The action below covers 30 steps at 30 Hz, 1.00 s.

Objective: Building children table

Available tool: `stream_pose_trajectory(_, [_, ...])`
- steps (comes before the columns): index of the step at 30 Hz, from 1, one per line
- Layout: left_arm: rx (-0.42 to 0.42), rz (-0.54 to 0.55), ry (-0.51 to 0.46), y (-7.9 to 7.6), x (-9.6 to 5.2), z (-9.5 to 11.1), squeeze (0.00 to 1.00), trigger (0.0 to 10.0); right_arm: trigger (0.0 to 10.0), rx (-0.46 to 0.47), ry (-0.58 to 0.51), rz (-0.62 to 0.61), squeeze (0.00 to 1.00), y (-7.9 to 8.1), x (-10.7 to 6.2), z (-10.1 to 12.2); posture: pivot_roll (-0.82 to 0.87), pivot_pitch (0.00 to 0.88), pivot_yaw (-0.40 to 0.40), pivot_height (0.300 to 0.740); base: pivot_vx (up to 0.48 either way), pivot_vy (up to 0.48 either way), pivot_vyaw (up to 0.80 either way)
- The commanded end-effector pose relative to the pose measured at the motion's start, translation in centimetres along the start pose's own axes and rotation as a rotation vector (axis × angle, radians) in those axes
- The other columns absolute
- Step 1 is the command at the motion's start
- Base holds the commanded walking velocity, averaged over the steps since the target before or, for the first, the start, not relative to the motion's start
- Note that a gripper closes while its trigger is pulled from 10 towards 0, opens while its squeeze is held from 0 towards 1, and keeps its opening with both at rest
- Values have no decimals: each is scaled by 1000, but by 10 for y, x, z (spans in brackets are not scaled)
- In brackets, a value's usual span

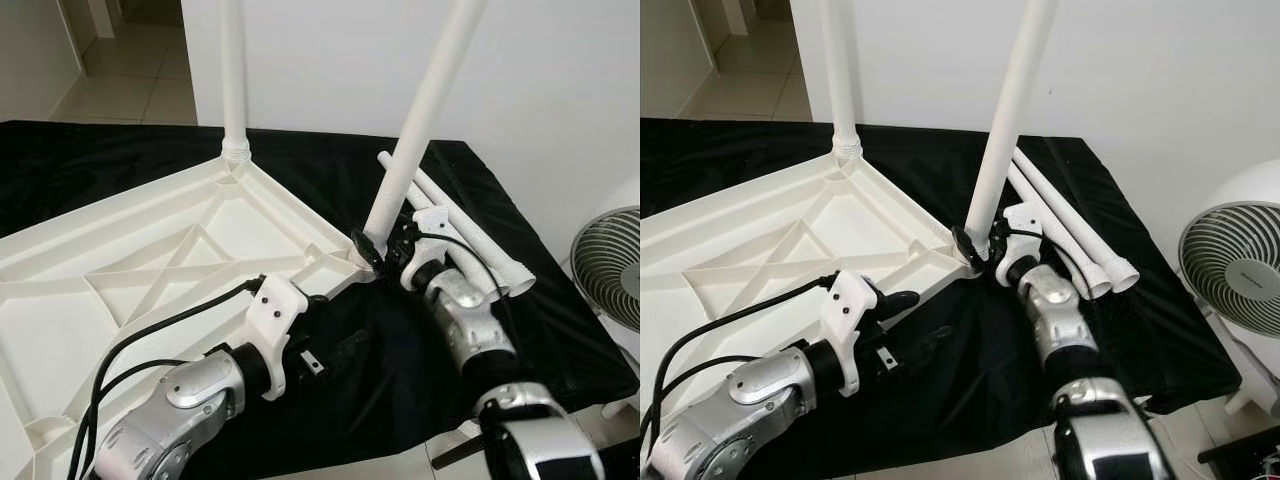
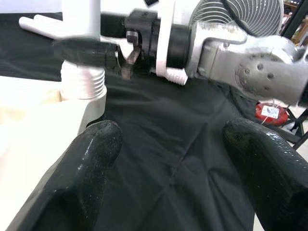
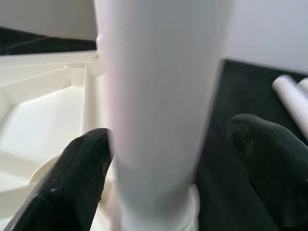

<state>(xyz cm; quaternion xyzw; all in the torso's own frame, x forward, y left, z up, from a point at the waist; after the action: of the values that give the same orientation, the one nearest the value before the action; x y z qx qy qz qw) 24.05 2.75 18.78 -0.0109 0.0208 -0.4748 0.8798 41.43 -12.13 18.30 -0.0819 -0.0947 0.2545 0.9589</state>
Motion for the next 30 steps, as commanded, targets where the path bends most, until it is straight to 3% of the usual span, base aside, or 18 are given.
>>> stream_pose_trajectory(1, [-12, -23, 23, -3, 3, -4, 0, 10000, 10000, 10, 11, 50, 0, 3, -1, -4, 92, 98, -77, 740, 0, 0, 0])
stream_pose_trajectory(13, [-10, -33, 20, -3, 4, -2, 0, 10000, 10000, 15, 49, 188, 0, 20, 5, -11, 96, 96, -72, 740, 0, 0, 0])
stream_pose_trajectory(15, [-13, -34, 20, -3, 5, -2, 0, 10000, 7843, 18, 64, 221, 0, 24, 6, -14, 98, 95, -69, 740, 0, 0, 0])
stream_pose_trajectory(16, [-13, -34, 20, -3, 5, -2, 0, 10000, 7843, 18, 64, 221, 0, 24, 6, -14, 98, 95, -69, 740, 0, 0, 0])
stream_pose_trajectory(17, [-13, -34, 20, -3, 5, -2, 0, 10000, 2706, 19, 69, 225, 0, 23, 6, -15, 98, 95, -69, 740, 0, 0, 0])
stream_pose_trajectory(18, [-13, -34, 21, -3, 5, -2, 0, 10000, 0, 15, 72, 228, 0, 23, 6, -16, 102, 97, -69, 740, 0, 0, 0])
stream_pose_trajectory(30, [-14, -37, 24, -4, 4, -2, 0, 10000, 0, 45, 108, 226, 0, 18, -1, -28, 97, 93, -69, 740, 0, 0, 0])
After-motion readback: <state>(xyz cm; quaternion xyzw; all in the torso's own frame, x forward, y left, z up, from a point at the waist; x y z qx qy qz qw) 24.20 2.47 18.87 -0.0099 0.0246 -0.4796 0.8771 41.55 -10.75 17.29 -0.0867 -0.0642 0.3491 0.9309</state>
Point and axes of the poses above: a point about 5 cm out from each wrist's last joint towards the gripper, its own x axis pointing out of the wrist towards the gripper, its own z axis along the axis of the wrist's last joint, y = z × x, the point moved 5 cm from there along x, pointing out of the wrist towards the gripper, and after that the axes turned 2 degrees about -x, right-handed, at the moved point
